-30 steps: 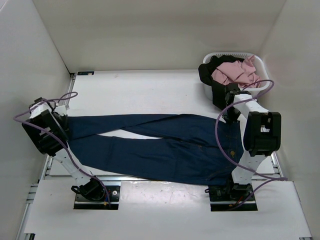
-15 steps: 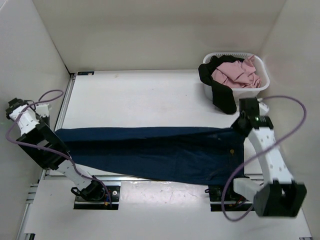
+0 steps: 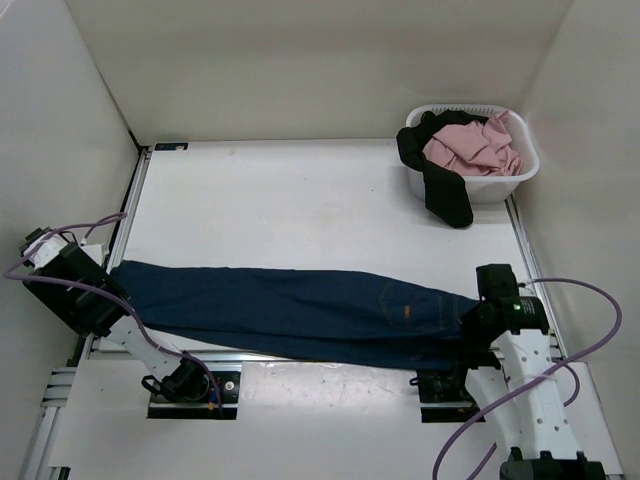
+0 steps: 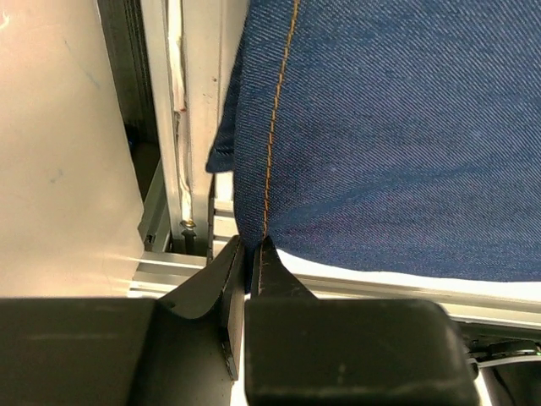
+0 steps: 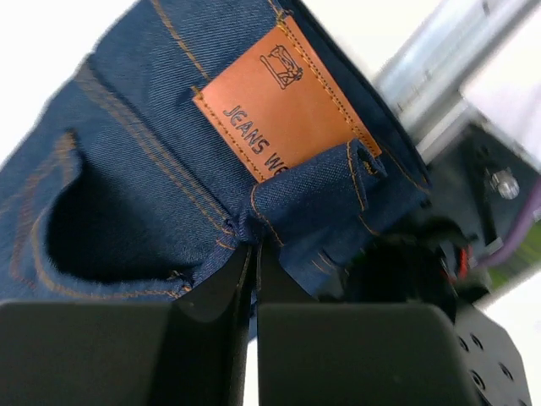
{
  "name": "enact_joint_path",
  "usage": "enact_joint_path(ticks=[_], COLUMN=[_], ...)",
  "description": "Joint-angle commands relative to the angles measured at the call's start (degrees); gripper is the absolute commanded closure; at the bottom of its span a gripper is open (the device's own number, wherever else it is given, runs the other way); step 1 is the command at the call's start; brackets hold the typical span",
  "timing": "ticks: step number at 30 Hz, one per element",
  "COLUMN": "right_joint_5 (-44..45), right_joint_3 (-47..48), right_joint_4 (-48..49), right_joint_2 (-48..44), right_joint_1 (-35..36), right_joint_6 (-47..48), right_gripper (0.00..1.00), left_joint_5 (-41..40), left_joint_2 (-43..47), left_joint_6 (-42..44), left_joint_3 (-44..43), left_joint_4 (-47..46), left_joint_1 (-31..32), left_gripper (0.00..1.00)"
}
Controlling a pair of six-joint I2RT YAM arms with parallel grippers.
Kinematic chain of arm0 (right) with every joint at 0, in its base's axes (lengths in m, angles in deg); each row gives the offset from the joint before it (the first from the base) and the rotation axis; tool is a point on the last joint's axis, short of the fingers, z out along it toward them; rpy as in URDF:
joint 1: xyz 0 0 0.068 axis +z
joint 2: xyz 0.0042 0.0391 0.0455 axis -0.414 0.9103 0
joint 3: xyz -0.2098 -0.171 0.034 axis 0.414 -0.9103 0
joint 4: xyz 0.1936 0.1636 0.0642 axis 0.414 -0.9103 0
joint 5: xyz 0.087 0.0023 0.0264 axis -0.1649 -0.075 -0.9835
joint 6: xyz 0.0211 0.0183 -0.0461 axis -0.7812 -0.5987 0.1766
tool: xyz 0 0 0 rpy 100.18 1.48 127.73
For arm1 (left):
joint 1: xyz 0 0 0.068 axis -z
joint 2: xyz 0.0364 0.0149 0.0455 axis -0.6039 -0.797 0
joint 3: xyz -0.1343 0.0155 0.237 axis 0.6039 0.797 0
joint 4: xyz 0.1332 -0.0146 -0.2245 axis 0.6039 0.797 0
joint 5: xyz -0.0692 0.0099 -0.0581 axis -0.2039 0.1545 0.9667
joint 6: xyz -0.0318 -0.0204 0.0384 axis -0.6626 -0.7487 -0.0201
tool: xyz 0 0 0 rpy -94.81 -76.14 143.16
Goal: Fold and stack the trousers
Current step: Fold the trousers
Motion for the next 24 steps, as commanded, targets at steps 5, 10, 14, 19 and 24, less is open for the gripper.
enact_joint_path(ticks=[5,10,14,19,24], right_joint_5=[3.7,0.3,-0.6,-3.6,-7.8], right_joint_3=[8.3,10.5,11.1,13.5,14.4], right_joint_4=[-12.5,-14.8,-15.6,-13.6,-5.0], right_joint_2=[3.0,4.4,7.2,6.5,11.8], right_joint_1=[1.8,1.8,1.8,1.8,1.8], right_joint_6=[-6.0,-2.5,0.5,0.0,3.8], right_gripper=[1.0,1.0,0.51,0.47,0.59], left_joint_5=[-2.4,-2.4,-3.0,-3.0,-3.0], left_joint_2=[-1.8,-3.4,-3.4,-3.9,-3.3], left_joint_6=[0.8,0.8,0.8,0.8,0.8], left_joint_3=[-6.0,-6.6,-6.6,-6.1,-6.1], left_joint_4=[-3.6,-3.6,-3.6,-3.6,-3.6], left_joint_1=[-1.4,-1.4,-1.4,-1.4,-1.4], left_gripper=[0.86,0.86,0.86,0.85,0.7])
